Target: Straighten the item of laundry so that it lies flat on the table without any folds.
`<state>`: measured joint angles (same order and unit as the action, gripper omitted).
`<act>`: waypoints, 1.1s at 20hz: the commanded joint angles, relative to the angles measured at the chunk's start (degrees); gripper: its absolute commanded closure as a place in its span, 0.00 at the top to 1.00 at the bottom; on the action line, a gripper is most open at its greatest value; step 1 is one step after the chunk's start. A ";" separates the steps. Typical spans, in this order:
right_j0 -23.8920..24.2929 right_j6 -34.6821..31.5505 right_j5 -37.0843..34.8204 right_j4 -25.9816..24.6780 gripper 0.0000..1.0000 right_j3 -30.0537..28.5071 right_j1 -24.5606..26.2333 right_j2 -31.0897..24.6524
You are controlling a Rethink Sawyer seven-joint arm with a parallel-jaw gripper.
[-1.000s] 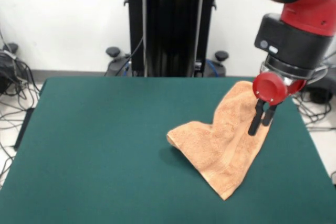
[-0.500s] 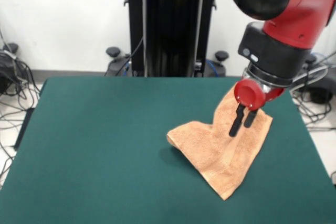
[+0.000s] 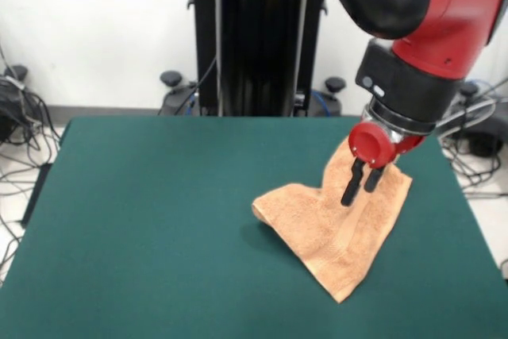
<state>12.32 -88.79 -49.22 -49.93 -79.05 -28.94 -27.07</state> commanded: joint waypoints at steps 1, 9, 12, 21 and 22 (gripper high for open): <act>0.66 3.88 -4.67 1.09 1.00 0.36 3.93 1.99; 0.55 3.50 -5.48 4.56 1.00 -0.32 5.12 0.48; -0.09 2.86 -5.04 4.74 1.00 0.50 5.99 0.73; -0.66 3.08 -3.17 2.27 1.00 2.41 7.18 2.84; -0.68 2.98 -2.92 1.88 1.00 2.69 7.27 3.09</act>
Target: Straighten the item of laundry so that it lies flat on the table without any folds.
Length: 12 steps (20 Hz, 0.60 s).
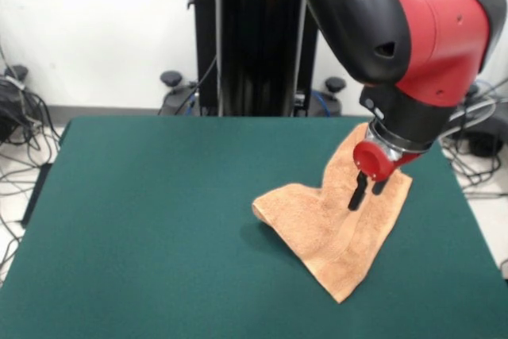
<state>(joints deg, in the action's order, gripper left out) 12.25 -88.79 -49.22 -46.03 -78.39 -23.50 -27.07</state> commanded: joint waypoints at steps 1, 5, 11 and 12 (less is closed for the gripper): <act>-0.69 2.89 -2.73 -2.36 1.00 2.25 1.88 3.30; -1.37 2.54 -2.26 -4.22 1.00 3.25 1.35 4.53; -2.82 2.42 -3.65 -5.55 1.00 4.86 -0.79 6.14; -3.03 2.74 -4.01 -5.63 1.00 5.24 -1.30 6.36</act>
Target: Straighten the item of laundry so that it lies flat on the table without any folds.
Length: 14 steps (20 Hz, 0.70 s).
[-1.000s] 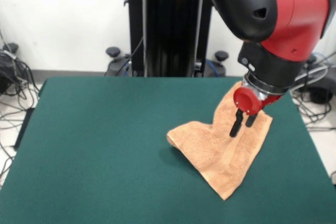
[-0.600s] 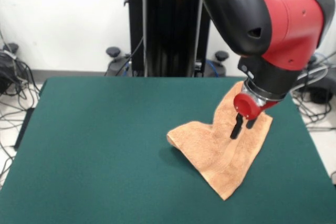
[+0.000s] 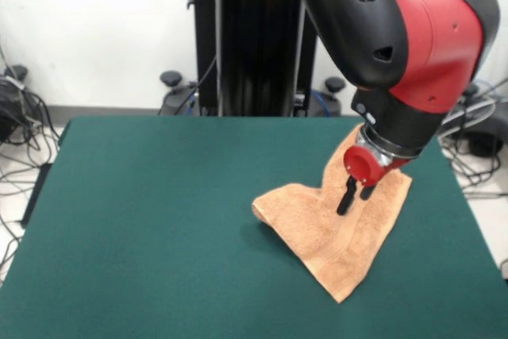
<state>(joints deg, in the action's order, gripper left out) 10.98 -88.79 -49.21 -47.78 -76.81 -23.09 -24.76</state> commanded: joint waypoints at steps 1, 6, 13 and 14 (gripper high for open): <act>-1.79 3.31 -4.88 -3.41 1.00 3.75 -2.26 4.08; -2.10 5.67 -5.09 -4.25 1.00 6.36 -0.64 4.39; 0.13 9.60 -4.64 -1.48 1.00 8.69 4.04 1.82; 0.56 10.51 -4.67 -1.07 1.00 8.43 4.32 1.48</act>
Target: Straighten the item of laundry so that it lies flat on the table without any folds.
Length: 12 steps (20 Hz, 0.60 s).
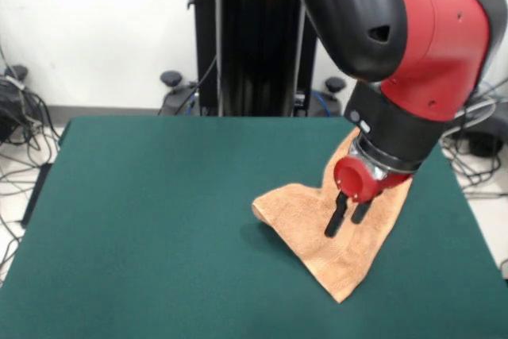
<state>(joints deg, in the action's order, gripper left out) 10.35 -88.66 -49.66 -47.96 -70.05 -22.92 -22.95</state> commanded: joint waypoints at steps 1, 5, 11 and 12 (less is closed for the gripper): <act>1.81 11.32 -4.40 -0.31 1.00 1.50 4.76 -0.79; 7.37 19.49 -9.39 7.85 1.00 0.43 10.78 -6.42; 11.96 28.39 -17.63 15.62 1.00 -1.64 15.34 -10.81; 12.55 29.25 -19.11 16.98 1.00 -2.03 16.11 -11.46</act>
<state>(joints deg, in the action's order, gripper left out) 20.56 -76.45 -58.60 -35.94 -68.88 -13.62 -27.74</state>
